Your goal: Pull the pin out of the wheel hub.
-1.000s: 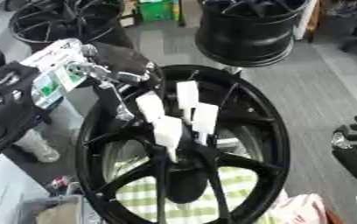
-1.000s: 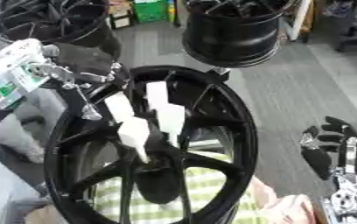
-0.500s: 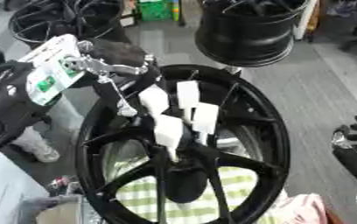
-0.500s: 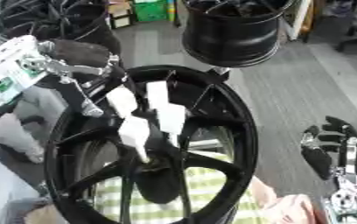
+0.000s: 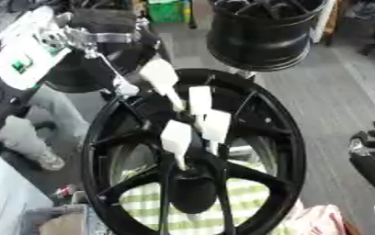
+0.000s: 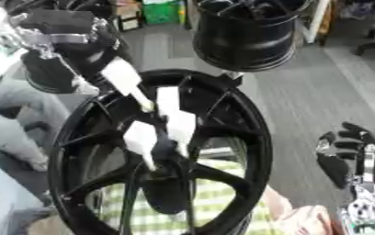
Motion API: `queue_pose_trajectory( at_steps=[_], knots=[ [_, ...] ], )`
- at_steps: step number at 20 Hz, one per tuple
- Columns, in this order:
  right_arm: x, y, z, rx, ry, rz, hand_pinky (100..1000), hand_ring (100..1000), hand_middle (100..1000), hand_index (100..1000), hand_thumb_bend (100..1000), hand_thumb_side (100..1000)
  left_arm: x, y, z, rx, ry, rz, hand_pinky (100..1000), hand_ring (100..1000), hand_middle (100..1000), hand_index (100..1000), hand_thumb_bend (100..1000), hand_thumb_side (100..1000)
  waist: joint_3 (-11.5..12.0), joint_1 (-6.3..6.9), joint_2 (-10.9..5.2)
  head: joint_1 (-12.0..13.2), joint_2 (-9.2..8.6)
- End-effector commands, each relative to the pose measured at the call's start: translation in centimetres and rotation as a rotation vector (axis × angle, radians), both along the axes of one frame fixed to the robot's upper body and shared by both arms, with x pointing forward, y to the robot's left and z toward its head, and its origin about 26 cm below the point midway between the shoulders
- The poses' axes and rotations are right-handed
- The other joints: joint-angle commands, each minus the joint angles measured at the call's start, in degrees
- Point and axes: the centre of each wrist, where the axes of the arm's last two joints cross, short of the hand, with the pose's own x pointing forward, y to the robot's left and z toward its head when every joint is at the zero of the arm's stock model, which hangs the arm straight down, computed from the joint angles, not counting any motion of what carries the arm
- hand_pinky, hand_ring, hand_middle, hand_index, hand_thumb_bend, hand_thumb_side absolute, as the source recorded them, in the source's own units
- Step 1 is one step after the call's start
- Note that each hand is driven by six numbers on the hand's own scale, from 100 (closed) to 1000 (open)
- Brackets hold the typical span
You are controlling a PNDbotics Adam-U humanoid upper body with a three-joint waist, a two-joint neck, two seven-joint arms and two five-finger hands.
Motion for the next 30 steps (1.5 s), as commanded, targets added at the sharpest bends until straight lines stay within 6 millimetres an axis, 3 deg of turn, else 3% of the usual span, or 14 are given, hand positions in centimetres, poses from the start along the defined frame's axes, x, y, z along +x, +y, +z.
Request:
queue_pose_trajectory(
  at_steps=[1, 5, 8, 9, 10, 11, 14, 17, 20, 24, 26, 28, 29, 30],
  knots=[
    [0.0, -0.5, 0.5, -0.016, -0.016, -0.011, 575, 630, 660, 791, 100, 197, -0.1, 5.6, 2.5, 0.346, -0.091, -0.16, 621, 443, 402, 453, 176, 226, 0.4, -0.22, -0.81, -0.5, -0.15],
    [-0.1, -0.7, 0.5, -0.017, -0.015, -0.021, 575, 630, 660, 791, 100, 198, -0.2, 13.0, 1.4, 0.34, -0.028, 0.052, 629, 467, 430, 484, 228, 237, 1.3, -0.35, -0.97, -0.8, -0.15],
    [-0.1, -0.7, 0.5, -0.015, -0.015, -0.023, 575, 630, 660, 791, 100, 199, -0.6, 18.7, -1.2, 0.397, 0.064, 0.242, 632, 476, 441, 498, 246, 243, 1.7, -0.45, -1.07, -1.0, -0.15],
    [-0.1, -0.7, 0.5, -0.015, -0.014, -0.024, 575, 630, 660, 792, 100, 206, -0.9, 20.4, -2.3, 0.417, 0.102, 0.301, 637, 487, 453, 512, 394, 138, 1.9, -0.5, -1.07, -1.2, -0.15],
    [-0.1, -0.7, 0.5, -0.015, -0.014, -0.025, 575, 630, 660, 792, 100, 199, -1.2, 22.0, -3.4, 0.435, 0.136, 0.353, 637, 488, 454, 514, 254, 248, 1.9, -0.55, -1.07, -1.3, -0.15],
    [-0.1, -0.7, 0.5, -0.015, -0.014, -0.027, 575, 630, 660, 791, 100, 198, -1.7, 23.5, -4.7, 0.453, 0.172, 0.404, 640, 497, 465, 528, 260, 251, 2.0, -0.62, -1.05, -1.3, -0.15],
    [-0.1, -0.7, 0.5, -0.013, -0.015, -0.03, 575, 630, 659, 791, 100, 198, -3.1, 27.2, -8.3, 0.511, 0.241, 0.537, 659, 541, 510, 588, 326, 266, 2.1, -0.77, -0.94, -1.3, -0.15],
    [-0.1, -0.6, 0.5, -0.011, -0.016, -0.028, 575, 630, 659, 792, 100, 199, -4.8, 30.2, -11.6, 0.556, 0.266, 0.652, 753, 727, 729, 816, 550, 358, 2.3, -0.95, -0.82, -1.4, -0.15],
    [-0.1, -0.6, 0.5, -0.008, -0.017, -0.028, 575, 630, 659, 792, 100, 198, -6.2, 32.0, -14.1, 0.522, 0.208, 0.744, 790, 777, 799, 891, 607, 390, 2.3, -1.24, -0.73, -1.5, -0.15],
    [0.0, -0.5, 0.6, -0.004, -0.018, -0.03, 575, 630, 659, 792, 100, 197, -7.7, 33.1, -17.3, 0.435, 0.105, 0.817, 802, 781, 810, 899, 533, 376, 2.3, -1.66, -0.61, -1.5, -0.15],
    [0.0, -0.5, 0.6, -0.003, -0.019, -0.031, 575, 630, 659, 792, 100, 202, -8.7, 33.6, -18.8, 0.389, 0.106, 0.829, 798, 767, 798, 885, 412, 335, 2.3, -1.72, -0.55, -1.4, -0.15],
    [0.0, -0.5, 0.6, -0.002, -0.021, -0.031, 576, 631, 659, 792, 100, 204, -9.8, 34.0, -20.4, 0.291, 0.135, 0.828, 789, 745, 777, 863, 232, 284, 2.4, -1.74, -0.46, -1.6, -0.15],
    [0.0, -0.5, 0.7, -0.001, -0.022, -0.031, 575, 631, 659, 792, 100, 205, -10.2, 34.0, -21.1, 0.231, 0.147, 0.828, 785, 726, 761, 845, 100, 256, 2.4, -1.76, -0.41, -1.6, -0.15],
    [0.0, -0.4, 0.7, 0.001, -0.025, -0.031, 575, 630, 659, 792, 100, 206, -10.4, 33.6, -21.8, 0.144, 0.153, 0.828, 781, 713, 750, 832, 100, 263, 2.4, -1.78, -0.33, -1.6, -0.15]
  ],
)
